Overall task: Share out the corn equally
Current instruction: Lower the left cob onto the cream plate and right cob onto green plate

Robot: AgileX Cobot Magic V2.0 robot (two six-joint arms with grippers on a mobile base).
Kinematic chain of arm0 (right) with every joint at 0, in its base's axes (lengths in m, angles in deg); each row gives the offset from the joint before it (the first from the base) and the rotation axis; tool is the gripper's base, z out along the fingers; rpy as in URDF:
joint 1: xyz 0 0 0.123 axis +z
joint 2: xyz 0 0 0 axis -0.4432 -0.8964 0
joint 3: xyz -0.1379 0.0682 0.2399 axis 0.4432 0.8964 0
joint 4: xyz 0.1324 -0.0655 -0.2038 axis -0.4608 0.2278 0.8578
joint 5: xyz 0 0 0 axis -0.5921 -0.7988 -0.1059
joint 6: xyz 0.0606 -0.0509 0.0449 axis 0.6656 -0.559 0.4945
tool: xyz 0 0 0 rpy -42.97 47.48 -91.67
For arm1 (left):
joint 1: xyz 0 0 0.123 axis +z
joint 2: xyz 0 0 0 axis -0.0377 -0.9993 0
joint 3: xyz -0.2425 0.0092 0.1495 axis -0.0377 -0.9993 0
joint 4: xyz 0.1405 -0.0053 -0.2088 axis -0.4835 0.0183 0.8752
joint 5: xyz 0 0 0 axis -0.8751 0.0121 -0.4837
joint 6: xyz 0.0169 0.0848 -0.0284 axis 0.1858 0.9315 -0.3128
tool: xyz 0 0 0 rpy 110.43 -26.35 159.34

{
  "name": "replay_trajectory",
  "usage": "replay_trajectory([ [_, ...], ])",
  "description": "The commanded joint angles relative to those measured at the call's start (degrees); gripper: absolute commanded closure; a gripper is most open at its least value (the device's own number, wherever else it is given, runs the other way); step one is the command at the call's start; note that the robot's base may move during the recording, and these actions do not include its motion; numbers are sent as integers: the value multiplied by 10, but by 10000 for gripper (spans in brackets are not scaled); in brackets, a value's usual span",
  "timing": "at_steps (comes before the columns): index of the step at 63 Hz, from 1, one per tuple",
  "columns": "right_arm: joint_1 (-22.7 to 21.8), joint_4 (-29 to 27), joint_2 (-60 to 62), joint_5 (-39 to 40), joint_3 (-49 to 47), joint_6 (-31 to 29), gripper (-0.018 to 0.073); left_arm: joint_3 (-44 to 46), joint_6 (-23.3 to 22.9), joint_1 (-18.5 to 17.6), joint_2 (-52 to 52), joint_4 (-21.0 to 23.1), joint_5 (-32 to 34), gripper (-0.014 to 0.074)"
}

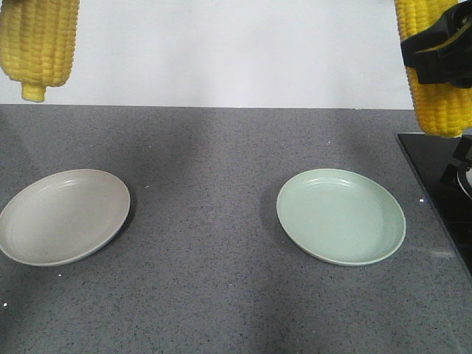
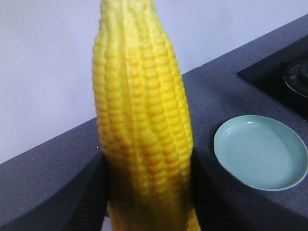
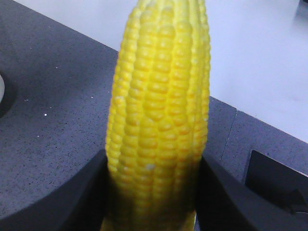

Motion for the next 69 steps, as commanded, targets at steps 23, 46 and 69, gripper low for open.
replay_trajectory([
  [23,-2,9,9,48,-13,-4,568,12,-6,-2,6,0,9,603],
  [46,-2,4,8,49,-13,-4,568,12,-5,-2,-12,-3,-3,603],
  [69,-2,2,-104,45,-14,-5,566,-33,-77,-2,-63,-241,-8,603],
])
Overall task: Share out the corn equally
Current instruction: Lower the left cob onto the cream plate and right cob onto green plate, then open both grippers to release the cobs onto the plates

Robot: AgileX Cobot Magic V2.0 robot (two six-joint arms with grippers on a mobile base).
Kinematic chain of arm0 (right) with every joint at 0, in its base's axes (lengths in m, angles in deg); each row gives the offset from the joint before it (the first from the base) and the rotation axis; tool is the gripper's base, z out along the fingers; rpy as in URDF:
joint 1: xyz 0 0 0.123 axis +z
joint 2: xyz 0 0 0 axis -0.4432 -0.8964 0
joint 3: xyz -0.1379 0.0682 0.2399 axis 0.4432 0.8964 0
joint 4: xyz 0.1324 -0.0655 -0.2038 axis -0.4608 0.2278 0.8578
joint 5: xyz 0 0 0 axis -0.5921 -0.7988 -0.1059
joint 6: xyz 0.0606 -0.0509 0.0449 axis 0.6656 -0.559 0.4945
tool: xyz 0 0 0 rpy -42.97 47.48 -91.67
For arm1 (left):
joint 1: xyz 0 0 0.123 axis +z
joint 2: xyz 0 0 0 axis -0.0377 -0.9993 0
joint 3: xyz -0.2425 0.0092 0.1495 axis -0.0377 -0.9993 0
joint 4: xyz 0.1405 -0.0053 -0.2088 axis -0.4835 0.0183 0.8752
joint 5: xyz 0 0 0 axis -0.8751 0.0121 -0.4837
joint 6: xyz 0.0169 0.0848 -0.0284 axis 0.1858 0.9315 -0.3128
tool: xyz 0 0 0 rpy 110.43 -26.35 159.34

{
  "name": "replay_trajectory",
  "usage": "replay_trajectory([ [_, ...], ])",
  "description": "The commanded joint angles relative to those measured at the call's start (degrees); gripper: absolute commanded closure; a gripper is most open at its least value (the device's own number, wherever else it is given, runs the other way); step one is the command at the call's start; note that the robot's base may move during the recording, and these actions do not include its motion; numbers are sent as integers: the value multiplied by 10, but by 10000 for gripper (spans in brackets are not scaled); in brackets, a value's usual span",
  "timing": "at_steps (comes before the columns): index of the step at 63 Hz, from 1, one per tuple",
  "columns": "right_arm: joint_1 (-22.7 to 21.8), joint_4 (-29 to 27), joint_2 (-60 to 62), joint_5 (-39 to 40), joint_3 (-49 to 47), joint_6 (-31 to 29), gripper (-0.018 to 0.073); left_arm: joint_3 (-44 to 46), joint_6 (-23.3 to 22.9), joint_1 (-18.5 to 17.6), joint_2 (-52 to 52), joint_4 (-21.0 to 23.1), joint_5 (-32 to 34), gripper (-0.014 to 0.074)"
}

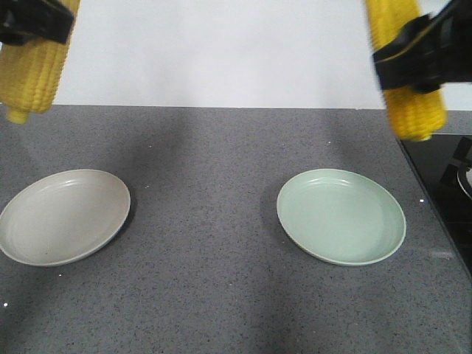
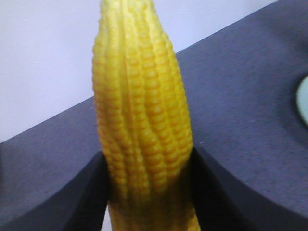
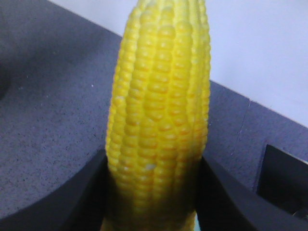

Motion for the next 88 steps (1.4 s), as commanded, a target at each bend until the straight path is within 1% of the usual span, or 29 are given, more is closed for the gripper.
replay_trajectory([
  [1,-2,4,-34,26,-14,-5,566,-10,-43,-2,-5,-82,32,603],
  [3,-2,5,-55,20,-14,-5,566,-17,-49,-2,-9,-94,34,603],
  [6,-2,6,-79,8,-14,-5,566,-27,-57,0,-18,-102,37,603],
  [14,-4,14,-146,-29,-14,-5,566,-58,-70,17,-40,-99,47,603],
  [21,-18,12,-198,-53,-14,-4,564,-86,-70,40,-60,-88,51,603],
  [27,-37,3,-232,-73,-14,-5,564,-116,-70,61,-70,-74,52,603],
  [37,-66,-22,-269,-97,-14,-16,561,-158,-70,84,-79,-58,61,603],
  [43,-78,-50,-280,-99,-14,-40,551,-175,-70,90,-80,-55,68,603],
  [47,-79,-57,-284,-100,-14,-52,539,-180,-70,90,-80,-55,70,603],
  [55,-79,-82,-285,-100,-14,-68,472,-180,-71,90,-80,-54,78,603],
  [62,-79,-89,-285,-100,-14,-79,371,-180,-71,90,-80,-52,80,603],
  [72,-79,-79,-285,-101,-14,-77,166,-180,-71,90,-80,-52,77,600],
  [78,-79,-75,-285,-100,-14,-70,58,-180,-71,90,-80,-51,78,596],
  [83,-79,-61,-285,-102,-14,-52,-3,-180,-71,90,-80,-51,81,592],
  [88,-79,-38,-285,-106,-14,-39,-38,-180,-71,96,-82,-46,81,592],
])
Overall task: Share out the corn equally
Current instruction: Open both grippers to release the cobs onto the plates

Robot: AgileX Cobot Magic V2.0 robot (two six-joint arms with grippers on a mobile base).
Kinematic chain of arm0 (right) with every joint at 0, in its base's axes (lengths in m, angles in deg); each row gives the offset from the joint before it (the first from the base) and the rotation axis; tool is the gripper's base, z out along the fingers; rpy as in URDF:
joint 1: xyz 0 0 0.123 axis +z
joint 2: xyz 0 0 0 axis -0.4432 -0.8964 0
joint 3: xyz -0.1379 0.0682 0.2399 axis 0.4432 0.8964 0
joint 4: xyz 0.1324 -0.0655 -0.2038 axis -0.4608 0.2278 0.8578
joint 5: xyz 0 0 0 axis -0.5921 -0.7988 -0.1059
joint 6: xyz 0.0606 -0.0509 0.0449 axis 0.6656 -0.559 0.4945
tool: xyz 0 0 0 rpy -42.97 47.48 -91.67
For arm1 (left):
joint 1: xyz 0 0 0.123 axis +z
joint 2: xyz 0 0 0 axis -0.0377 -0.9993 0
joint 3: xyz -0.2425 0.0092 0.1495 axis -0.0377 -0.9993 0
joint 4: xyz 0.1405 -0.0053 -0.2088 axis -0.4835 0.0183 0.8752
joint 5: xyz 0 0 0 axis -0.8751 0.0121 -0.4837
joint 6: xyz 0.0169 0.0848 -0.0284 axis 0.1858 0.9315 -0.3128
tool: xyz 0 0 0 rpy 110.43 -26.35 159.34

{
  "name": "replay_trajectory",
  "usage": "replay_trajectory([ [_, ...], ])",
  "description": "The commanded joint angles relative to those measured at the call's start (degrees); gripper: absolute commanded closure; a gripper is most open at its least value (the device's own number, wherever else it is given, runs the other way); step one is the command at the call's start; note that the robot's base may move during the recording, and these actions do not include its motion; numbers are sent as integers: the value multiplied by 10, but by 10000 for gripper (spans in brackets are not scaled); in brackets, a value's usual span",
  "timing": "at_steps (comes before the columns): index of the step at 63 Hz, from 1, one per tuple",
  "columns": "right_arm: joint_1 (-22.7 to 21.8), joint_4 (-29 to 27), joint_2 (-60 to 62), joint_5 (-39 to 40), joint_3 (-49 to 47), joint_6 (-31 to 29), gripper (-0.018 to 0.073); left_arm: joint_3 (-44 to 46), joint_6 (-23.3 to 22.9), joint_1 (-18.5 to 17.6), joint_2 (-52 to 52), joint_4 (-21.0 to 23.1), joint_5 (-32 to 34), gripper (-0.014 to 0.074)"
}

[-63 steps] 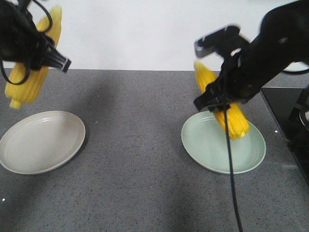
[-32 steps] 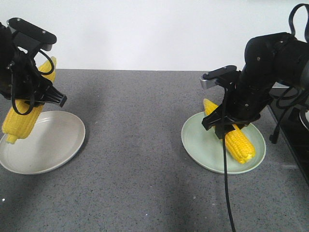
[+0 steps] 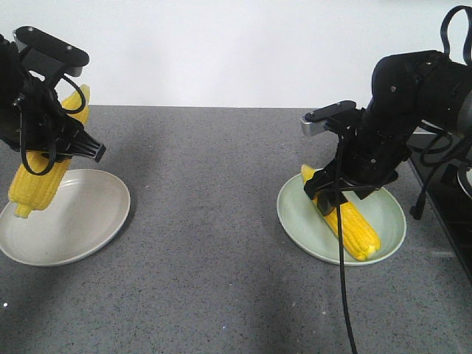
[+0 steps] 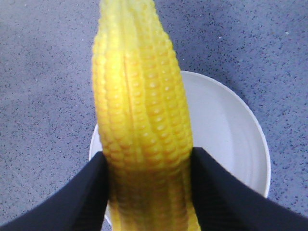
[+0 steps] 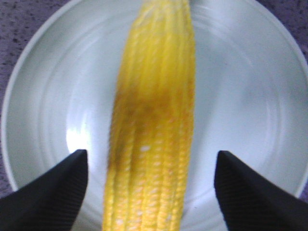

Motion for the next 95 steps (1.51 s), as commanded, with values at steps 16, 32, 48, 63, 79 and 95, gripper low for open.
replay_trajectory([
  [16,-3,59,31,-19,-14,49,-23,15,-10,49,-21,54,21,573],
  [32,-3,60,49,-25,-14,51,-3,15,-12,67,-67,88,19,512],
  [48,-3,60,67,-10,-14,51,-3,15,-21,67,-100,90,15,365],
  [63,-3,61,76,-7,-14,51,-3,15,-21,67,-119,92,12,211],
  [79,-3,61,80,0,-14,51,-3,15,-21,67,-120,92,13,161],
  [95,-3,61,80,0,-14,51,-3,15,-20,67,-120,92,2,162],
])
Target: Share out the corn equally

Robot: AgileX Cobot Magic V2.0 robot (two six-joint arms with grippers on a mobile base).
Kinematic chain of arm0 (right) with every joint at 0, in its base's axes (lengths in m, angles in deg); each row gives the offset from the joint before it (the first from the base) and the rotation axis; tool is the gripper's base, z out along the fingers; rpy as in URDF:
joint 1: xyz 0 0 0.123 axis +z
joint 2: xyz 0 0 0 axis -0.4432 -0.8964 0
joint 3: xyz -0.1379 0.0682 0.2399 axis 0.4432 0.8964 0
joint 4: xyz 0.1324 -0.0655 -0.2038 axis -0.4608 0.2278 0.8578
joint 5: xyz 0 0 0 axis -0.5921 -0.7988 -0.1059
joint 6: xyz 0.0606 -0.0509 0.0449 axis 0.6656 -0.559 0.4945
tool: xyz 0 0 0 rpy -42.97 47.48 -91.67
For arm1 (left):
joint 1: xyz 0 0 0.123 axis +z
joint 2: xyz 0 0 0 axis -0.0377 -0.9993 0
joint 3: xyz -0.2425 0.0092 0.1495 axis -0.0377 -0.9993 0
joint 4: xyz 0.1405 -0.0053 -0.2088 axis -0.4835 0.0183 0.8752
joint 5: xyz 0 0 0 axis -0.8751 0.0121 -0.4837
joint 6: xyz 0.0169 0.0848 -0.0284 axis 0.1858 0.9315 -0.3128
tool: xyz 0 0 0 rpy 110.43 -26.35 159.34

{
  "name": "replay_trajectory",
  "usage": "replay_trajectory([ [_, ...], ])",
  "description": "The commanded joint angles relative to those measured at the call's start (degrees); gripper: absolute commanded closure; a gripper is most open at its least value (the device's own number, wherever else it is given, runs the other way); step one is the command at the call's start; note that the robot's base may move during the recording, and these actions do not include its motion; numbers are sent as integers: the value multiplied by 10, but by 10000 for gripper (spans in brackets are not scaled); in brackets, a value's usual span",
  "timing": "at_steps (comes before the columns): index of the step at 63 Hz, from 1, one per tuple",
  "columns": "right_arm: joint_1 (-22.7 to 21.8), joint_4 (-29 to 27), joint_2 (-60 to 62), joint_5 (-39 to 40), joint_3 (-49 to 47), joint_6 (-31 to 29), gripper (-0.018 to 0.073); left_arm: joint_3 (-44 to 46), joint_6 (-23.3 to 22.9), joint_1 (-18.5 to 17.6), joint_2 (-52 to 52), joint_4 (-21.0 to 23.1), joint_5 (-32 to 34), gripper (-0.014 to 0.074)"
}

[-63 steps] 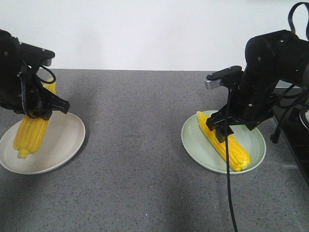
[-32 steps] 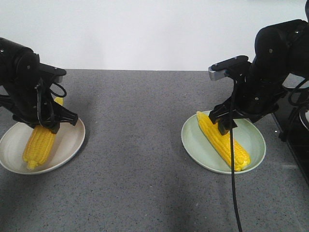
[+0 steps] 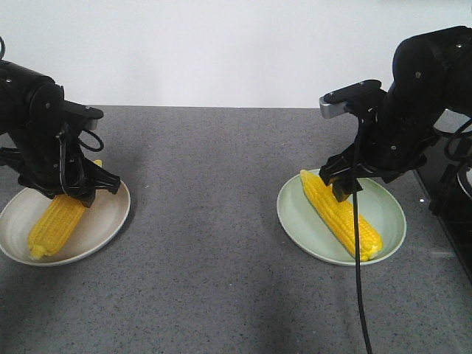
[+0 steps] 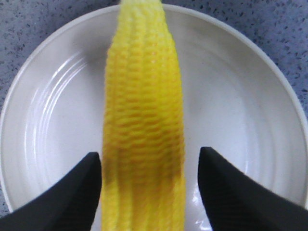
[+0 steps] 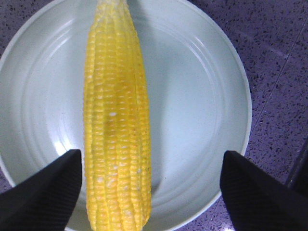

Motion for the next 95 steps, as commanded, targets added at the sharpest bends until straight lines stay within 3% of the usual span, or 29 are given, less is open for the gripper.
replay_trajectory([
  [1,-3,9,31,15,-14,-2,-3,15,-7,1,26,-5,4,162],
  [19,-3,3,41,28,-14,-5,5,16,2,1,31,-5,-16,164],
  [27,-3,-14,69,58,-14,-5,55,16,8,1,44,-5,-19,171],
  [35,-3,-44,108,101,-14,-5,176,16,8,-1,67,-3,-8,232],
  [45,-3,-91,156,127,-14,-27,442,16,14,-1,114,16,22,384],
  [50,-3,-127,180,124,-13,-59,578,16,29,-1,152,43,44,481],
  [57,-3,-176,220,134,8,-107,568,16,61,-1,208,98,73,598],
  [68,-3,-237,342,245,171,-164,567,15,133,-1,292,175,115,604],
  [75,-3,-251,424,323,304,-186,567,-14,209,-1,349,234,155,604],
  [86,-3,-251,537,447,502,-185,567,-171,312,-1,450,340,268,604],
  [95,-3,-251,592,479,594,-185,567,-348,370,-1,518,418,387,604],
])
